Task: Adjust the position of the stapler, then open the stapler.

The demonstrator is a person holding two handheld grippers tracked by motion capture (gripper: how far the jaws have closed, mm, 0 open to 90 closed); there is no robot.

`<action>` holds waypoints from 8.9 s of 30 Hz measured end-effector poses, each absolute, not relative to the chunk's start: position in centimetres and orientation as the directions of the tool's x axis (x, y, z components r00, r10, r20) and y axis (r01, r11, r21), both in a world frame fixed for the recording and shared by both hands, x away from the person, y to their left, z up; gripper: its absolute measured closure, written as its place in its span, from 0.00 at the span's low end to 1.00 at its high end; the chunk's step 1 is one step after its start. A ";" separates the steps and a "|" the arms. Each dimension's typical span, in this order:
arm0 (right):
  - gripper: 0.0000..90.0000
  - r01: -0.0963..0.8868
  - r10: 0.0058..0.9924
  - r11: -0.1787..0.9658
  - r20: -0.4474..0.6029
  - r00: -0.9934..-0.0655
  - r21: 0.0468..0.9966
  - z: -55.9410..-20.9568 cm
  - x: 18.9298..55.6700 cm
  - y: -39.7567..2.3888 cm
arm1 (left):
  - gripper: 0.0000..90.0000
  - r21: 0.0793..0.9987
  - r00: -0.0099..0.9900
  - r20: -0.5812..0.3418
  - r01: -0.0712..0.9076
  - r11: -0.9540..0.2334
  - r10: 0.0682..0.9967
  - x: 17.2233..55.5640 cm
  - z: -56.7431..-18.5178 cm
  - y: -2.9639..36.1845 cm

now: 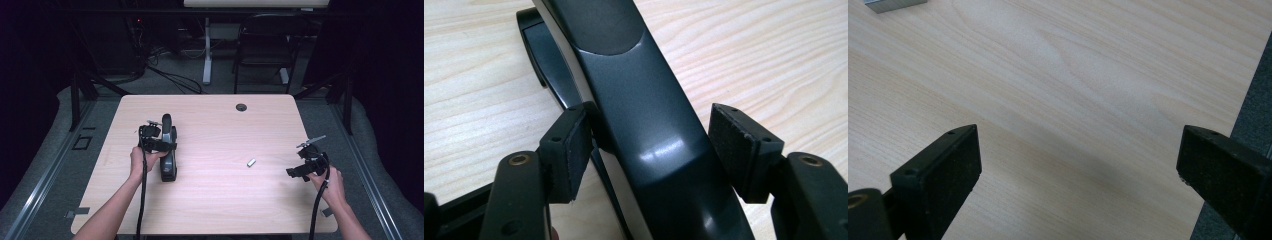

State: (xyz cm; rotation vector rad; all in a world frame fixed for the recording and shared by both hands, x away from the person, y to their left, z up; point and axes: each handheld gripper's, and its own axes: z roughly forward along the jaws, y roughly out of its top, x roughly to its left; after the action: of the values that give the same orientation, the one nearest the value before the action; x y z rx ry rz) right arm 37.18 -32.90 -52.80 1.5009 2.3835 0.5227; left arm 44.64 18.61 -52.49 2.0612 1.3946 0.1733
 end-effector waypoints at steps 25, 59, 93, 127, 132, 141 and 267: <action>0.05 0.808 0.903 0.400 -0.034 -0.428 0.433 -52.8 37.2 -32.8 | 0.51 0.563 0.549 -0.251 0.752 -0.341 0.797 44.2 -52.2 17.8; 0.05 0.810 0.902 0.403 -0.033 -0.431 0.427 -52.9 37.2 -32.8 | 0.56 0.583 0.770 -0.216 0.595 -0.553 0.600 43.3 -52.2 16.4; 0.05 0.808 0.898 0.409 -0.032 -0.438 0.423 -53.0 37.3 -32.7 | 0.63 0.588 0.831 -0.107 0.496 -0.639 0.546 42.5 -51.5 13.0; 0.06 0.806 0.896 0.413 -0.034 -0.442 0.423 -52.8 37.1 -32.6 | 0.63 0.603 0.961 -0.098 0.265 -0.752 0.260 41.0 -51.7 11.5; 0.06 0.805 0.895 0.414 -0.025 -0.446 0.425 -52.9 37.1 -32.6 | 0.63 0.606 0.966 -0.109 0.253 -0.754 0.236 40.8 -51.7 11.4; 0.06 0.803 0.893 0.415 -0.023 -0.449 0.427 -52.9 36.9 -32.6 | 0.33 0.593 0.925 -0.171 0.372 -0.714 0.339 39.9 -51.7 13.3; 0.15 0.718 0.829 0.501 -0.031 -0.558 0.483 -51.9 35.8 -29.5 | 0.13 0.764 0.786 0.068 0.355 -0.538 0.615 34.8 -47.2 11.8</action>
State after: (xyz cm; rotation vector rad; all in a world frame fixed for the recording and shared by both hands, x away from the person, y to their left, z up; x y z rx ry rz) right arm 35.77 -29.50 -51.88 1.3122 2.4876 0.6200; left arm 34.77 11.80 -47.16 2.1888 0.7162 0.4244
